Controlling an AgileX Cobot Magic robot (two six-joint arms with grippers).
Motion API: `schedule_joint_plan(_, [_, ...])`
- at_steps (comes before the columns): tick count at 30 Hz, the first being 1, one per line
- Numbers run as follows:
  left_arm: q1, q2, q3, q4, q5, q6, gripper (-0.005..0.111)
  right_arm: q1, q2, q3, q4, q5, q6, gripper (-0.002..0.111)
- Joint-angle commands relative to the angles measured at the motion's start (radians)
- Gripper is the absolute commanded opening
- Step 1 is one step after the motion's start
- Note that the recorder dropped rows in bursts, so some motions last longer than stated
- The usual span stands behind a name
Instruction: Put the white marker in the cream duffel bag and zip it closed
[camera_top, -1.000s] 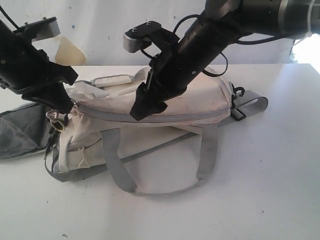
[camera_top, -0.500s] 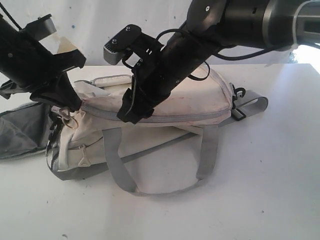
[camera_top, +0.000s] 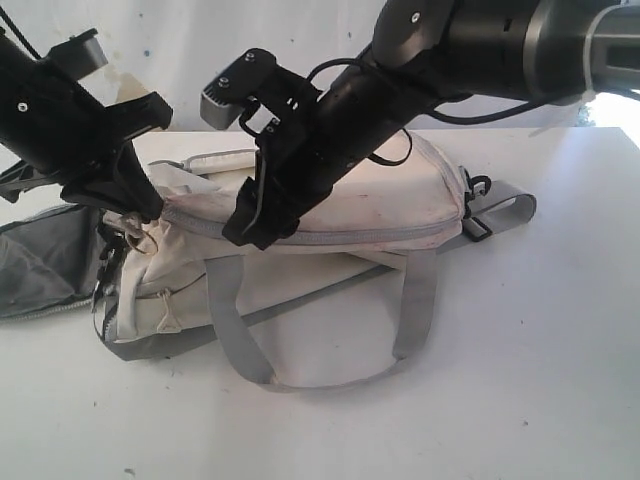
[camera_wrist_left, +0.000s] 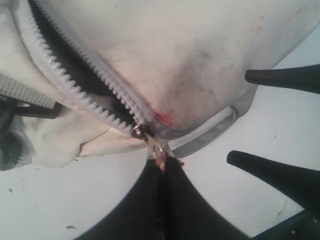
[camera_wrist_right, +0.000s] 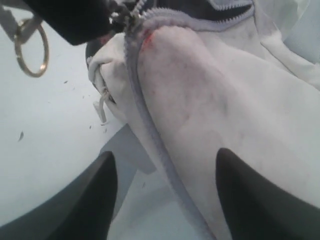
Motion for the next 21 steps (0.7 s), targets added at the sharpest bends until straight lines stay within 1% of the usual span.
schedule_joint_plan(1, [-0.001, -0.015, 0.002, -0.036, 0.011, 0.008, 0.0, 0.001, -0.001, 0.004, 0.087, -0.005, -0.065, 0.054])
schedule_joint_plan(4, [-0.001, -0.015, 0.002, -0.039, 0.018, 0.01, 0.0, 0.001, 0.011, 0.004, 0.12, -0.005, -0.071, 0.054])
schedule_joint_plan(11, [-0.001, -0.015, 0.002, -0.082, 0.018, 0.024, 0.0, 0.001, 0.058, 0.004, 0.131, 0.006, -0.074, 0.054])
schedule_joint_plan(21, [-0.001, -0.015, 0.002, -0.117, -0.006, 0.031, 0.0, 0.001, 0.076, 0.004, 0.139, -0.076, -0.074, 0.054])
